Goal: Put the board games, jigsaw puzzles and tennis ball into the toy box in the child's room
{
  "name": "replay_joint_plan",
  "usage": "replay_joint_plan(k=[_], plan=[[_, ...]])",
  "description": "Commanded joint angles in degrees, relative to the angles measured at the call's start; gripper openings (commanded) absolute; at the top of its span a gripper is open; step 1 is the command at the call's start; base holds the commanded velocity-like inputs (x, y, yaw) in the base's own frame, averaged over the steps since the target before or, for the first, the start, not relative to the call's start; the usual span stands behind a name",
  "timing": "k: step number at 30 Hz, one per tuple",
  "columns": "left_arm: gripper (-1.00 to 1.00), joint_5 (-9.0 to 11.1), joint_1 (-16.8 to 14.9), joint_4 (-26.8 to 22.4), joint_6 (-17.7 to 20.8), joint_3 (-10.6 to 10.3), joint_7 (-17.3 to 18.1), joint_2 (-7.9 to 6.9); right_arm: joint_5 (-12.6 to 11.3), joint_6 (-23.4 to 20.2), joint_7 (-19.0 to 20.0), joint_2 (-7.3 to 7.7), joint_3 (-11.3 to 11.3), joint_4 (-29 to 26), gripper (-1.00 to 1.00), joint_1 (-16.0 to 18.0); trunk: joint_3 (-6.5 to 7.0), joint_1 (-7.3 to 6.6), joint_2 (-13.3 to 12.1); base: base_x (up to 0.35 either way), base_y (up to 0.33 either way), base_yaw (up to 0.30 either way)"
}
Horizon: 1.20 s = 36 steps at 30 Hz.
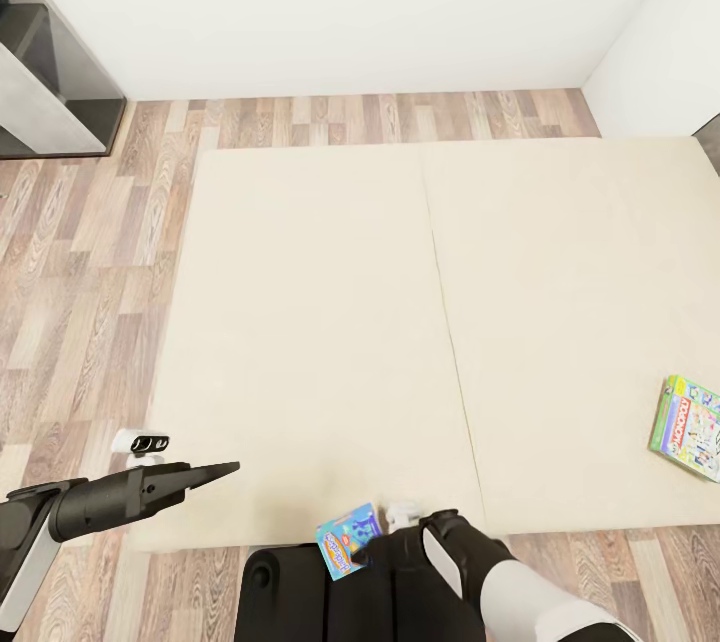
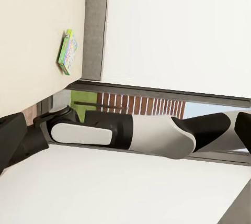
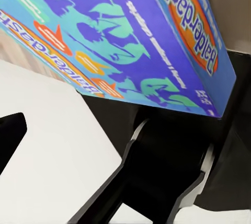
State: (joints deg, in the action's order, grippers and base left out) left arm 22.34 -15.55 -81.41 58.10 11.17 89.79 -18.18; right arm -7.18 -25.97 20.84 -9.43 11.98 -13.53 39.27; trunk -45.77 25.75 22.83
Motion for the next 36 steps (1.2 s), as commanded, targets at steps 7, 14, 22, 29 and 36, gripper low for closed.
replay_joint_plan(k=[7, 14, 22, 29, 36], plan=[[1.00, 0.0, 0.0, 0.0, 0.6, 0.0, 0.2, -0.02, -0.6, -0.2, -0.1, -0.03, 0.4, 0.4, 1.00, 0.0, -0.06, 0.03, 0.1, 0.000, 0.000, 0.000], [1.00, 0.0, 0.0, 0.0, 0.6, 0.0, 0.2, -0.03, -0.5, -0.2, -0.1, -0.26, 0.4, 0.5, 1.00, 0.0, -0.06, 0.03, 0.1, 0.000, 0.000, 0.000], [1.00, 0.0, 0.0, -0.1, 0.6, 0.0, 0.2, -0.02, -0.5, -0.2, -0.2, -0.38, 0.4, 0.5, 1.00, 0.0, -0.29, 0.03, 0.1, 0.000, 0.000, 0.000], [1.00, 0.0, 0.0, -0.1, 0.6, 0.0, 0.2, -0.09, -0.5, -0.2, -0.2, -0.41, 0.4, 0.5, 1.00, 0.0, -0.87, 0.03, 0.1, 0.000, 0.000, 0.000], [1.00, 0.0, 0.0, 0.0, 0.6, 0.0, 0.2, -0.10, -0.5, -0.2, -0.2, -0.28, 0.4, 0.5, 1.00, 0.0, -1.52, 0.03, 0.1, 0.000, 0.000, 0.000]])
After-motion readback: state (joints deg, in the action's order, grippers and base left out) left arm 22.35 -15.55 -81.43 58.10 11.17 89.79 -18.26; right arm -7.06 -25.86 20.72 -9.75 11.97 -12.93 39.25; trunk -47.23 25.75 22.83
